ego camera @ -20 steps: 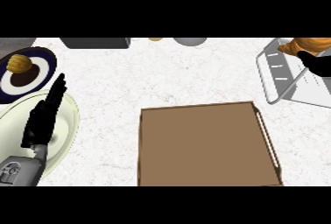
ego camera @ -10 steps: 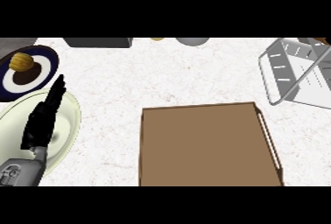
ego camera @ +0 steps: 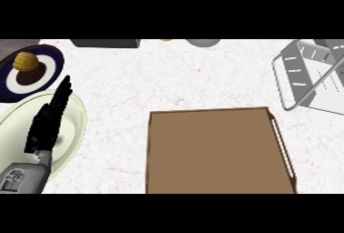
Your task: Pick the croissant from the tray and place it in the tiered basket
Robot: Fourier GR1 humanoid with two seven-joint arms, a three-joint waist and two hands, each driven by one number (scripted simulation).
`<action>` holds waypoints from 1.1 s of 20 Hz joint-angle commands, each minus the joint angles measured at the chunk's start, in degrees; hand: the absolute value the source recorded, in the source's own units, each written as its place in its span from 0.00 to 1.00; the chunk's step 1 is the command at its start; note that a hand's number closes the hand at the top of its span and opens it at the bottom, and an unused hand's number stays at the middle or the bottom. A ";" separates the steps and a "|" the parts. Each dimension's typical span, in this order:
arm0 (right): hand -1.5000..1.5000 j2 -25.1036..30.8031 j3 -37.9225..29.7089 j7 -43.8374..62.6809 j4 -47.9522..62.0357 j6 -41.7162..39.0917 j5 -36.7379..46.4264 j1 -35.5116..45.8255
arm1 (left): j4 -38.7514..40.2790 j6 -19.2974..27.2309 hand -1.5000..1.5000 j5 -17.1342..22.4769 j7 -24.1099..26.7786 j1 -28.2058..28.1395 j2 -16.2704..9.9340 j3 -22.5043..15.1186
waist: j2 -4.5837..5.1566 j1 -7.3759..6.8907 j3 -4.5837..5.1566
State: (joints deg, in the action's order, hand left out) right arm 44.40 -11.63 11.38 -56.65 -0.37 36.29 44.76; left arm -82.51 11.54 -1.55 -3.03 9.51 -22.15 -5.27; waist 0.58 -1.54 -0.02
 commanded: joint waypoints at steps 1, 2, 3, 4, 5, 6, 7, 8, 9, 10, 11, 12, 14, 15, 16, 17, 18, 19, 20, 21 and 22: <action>1.00 1.64 1.79 -3.11 10.15 4.73 6.41 3.04 | -1.71 -0.71 0.50 -0.33 -1.75 0.08 0.30 -0.23 | -0.05 -0.32 -0.02; 1.00 2.26 0.16 -6.96 15.19 5.78 5.58 4.53 | -1.38 -1.72 0.50 0.38 0.87 -1.73 -0.86 1.29 | 0.03 -0.60 -0.03; 1.00 1.48 0.72 -8.54 17.51 8.60 7.04 3.74 | 0.58 -1.08 0.50 0.10 -0.70 1.80 0.06 1.38 | 0.21 -0.43 -0.05; 1.00 3.08 -0.09 -11.13 19.23 6.54 6.05 4.63 | 0.54 -1.13 0.50 -0.32 1.26 0.08 0.69 1.18 | -0.03 -0.02 -0.03; 1.00 4.82 -1.13 -12.73 22.17 5.25 5.37 6.84 | -0.50 -3.71 0.50 1.83 1.80 -2.40 -1.78 3.06 | 0.05 -0.65 -0.04; 1.00 3.79 -0.02 -14.26 23.87 5.24 6.26 7.89 | 0.88 -2.05 0.50 -0.14 0.74 0.14 -0.11 2.08 | 0.01 -0.20 -0.03; 1.00 3.43 -1.15 -18.15 26.02 8.75 5.93 5.78 | -0.34 -0.50 0.50 -1.27 -1.91 1.50 1.08 0.88 | 0.14 -0.27 -0.09; 1.00 4.28 -0.88 -19.16 27.30 5.64 5.65 8.44 | -1.70 -2.52 0.50 -0.49 -3.05 1.42 -0.17 1.08 | 0.06 -0.43 -0.08; 1.00 3.18 -0.57 -19.34 27.71 5.97 5.93 7.26 | 0.04 0.50 0.50 -2.88 -1.15 0.82 2.65 -0.22 | -0.02 0.04 -0.05; 1.00 4.05 -2.13 -22.84 30.71 6.61 4.86 7.51 | -0.01 -2.16 0.50 -1.09 -0.41 0.54 -0.05 1.80 | 0.18 -0.49 -0.09; 1.00 3.26 -2.27 -22.92 31.94 6.27 4.69 9.08 | 0.22 -2.01 0.50 -0.96 -1.42 1.85 0.53 1.88 | 0.21 -0.55 -0.09; 1.00 4.55 -3.30 -23.25 34.32 4.39 3.89 9.76 | 0.93 -3.22 0.50 -0.37 -0.39 2.77 0.50 1.50 | 0.64 -1.20 -0.14; 1.00 4.26 -4.00 -26.58 36.41 4.24 3.24 8.16 | -0.35 -0.76 0.50 -2.14 -1.98 2.49 2.44 0.22 | 0.53 -1.01 -0.18; 1.00 4.81 -4.63 -27.72 37.08 3.15 2.58 7.66 | -0.59 -1.77 0.50 -1.42 -2.00 1.89 1.44 1.25 | 0.26 -0.60 -0.14; 1.00 3.84 -4.85 -27.78 38.44 4.57 2.73 7.86 | 0.63 -2.34 0.50 -0.83 1.65 0.04 1.04 2.15 | 0.51 -1.23 -0.14; 1.00 3.66 -4.15 -28.53 38.69 3.33 3.19 8.26 | 0.46 -1.65 0.50 -2.01 -1.04 2.47 1.53 1.47 | 0.30 -0.61 -0.12; 1.00 4.35 -4.04 -28.02 39.90 1.52 3.40 9.39 | 1.10 -1.41 0.50 -2.07 -1.92 3.33 1.58 1.72 | 0.48 -0.92 -0.14; 1.00 3.71 -4.54 -29.07 40.98 0.29 2.62 8.23 | 0.76 -0.26 0.50 -3.41 -2.17 3.06 3.04 -0.04 | 0.65 -1.08 -0.20; 1.00 1.60 -6.46 -23.70 42.57 0.34 0.83 8.99 | -0.60 -2.54 0.50 -1.25 -0.87 1.05 1.81 0.94 | 0.56 -1.83 -0.17; 1.00 2.48 -9.73 -24.38 43.84 -2.70 -2.74 8.06 | 1.03 -0.67 0.50 -2.24 0.24 0.83 2.64 1.22 | 0.51 -0.90 -0.19; 0.00 6.25 -8.96 -23.92 44.45 -6.41 -1.76 9.28 | 0.03 -0.89 0.50 -2.30 -0.44 0.54 1.94 1.61 | 0.29 -0.89 -0.14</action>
State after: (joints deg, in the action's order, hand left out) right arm 49.72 -18.75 -13.91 -16.68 -0.87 36.45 53.73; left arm -82.19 10.26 -3.54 -3.76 10.92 -20.21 -4.08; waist 0.37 -2.22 0.39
